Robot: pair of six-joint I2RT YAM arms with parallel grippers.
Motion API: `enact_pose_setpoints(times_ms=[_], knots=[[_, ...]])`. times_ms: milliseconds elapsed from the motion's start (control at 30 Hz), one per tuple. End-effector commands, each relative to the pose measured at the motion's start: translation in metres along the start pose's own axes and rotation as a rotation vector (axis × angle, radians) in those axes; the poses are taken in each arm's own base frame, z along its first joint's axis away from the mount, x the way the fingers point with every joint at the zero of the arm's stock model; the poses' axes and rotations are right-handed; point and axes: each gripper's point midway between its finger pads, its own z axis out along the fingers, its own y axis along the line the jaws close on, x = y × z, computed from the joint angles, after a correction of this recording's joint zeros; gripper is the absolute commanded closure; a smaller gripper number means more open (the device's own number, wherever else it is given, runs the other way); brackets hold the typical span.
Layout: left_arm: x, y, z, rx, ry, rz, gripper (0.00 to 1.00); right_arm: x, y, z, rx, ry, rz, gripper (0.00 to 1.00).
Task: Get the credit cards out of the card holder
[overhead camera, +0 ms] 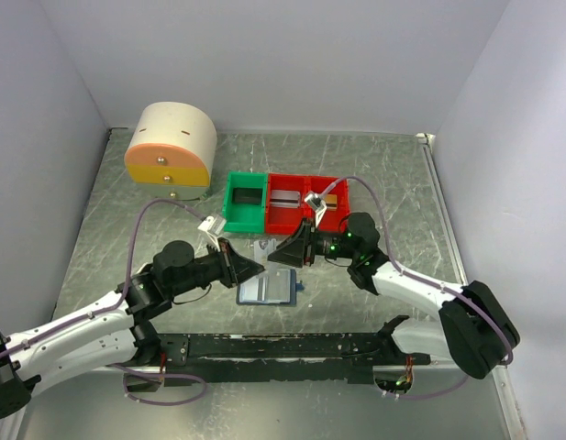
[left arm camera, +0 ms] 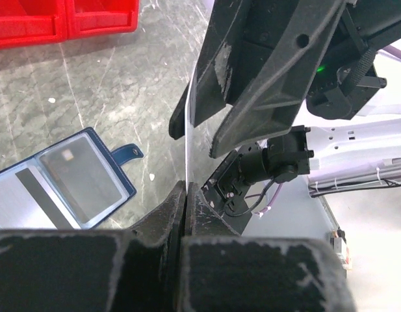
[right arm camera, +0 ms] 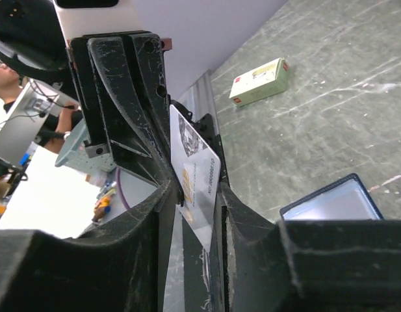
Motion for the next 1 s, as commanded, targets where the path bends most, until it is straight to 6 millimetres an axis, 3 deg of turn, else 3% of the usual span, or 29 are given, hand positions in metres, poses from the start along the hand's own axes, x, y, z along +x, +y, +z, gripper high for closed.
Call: enact_pose_setpoints(times_ms=[0, 100, 300, 600, 733, 967], knots=[[-0.014, -0.023, -0.003, 0.068, -0.015, 0.046, 0.93, -0.008, 0.021, -0.004, -0.118, -0.019, -0.026, 0.71], [-0.017, -0.025, -0.006, 0.077, -0.028, 0.048, 0.93, -0.009, 0.026, -0.005, -0.158, -0.024, -0.016, 0.79], [-0.02, -0.028, -0.011, 0.087, -0.055, 0.043, 0.93, -0.009, 0.029, -0.007, -0.167, -0.019, -0.025, 0.85], [-0.021, -0.036, -0.008, 0.161, -0.088, 0.012, 0.93, -0.009, 0.055, -0.015, -0.271, -0.013, -0.046, 0.96], [-0.02, -0.033, -0.006, 0.153, -0.086, 0.001, 0.93, -0.007, 0.052, -0.014, -0.258, 0.002, -0.033, 0.96], [-0.018, -0.03, -0.007, 0.16, -0.105, -0.013, 0.93, -0.005, 0.044, -0.012, -0.228, 0.014, -0.016, 0.84]])
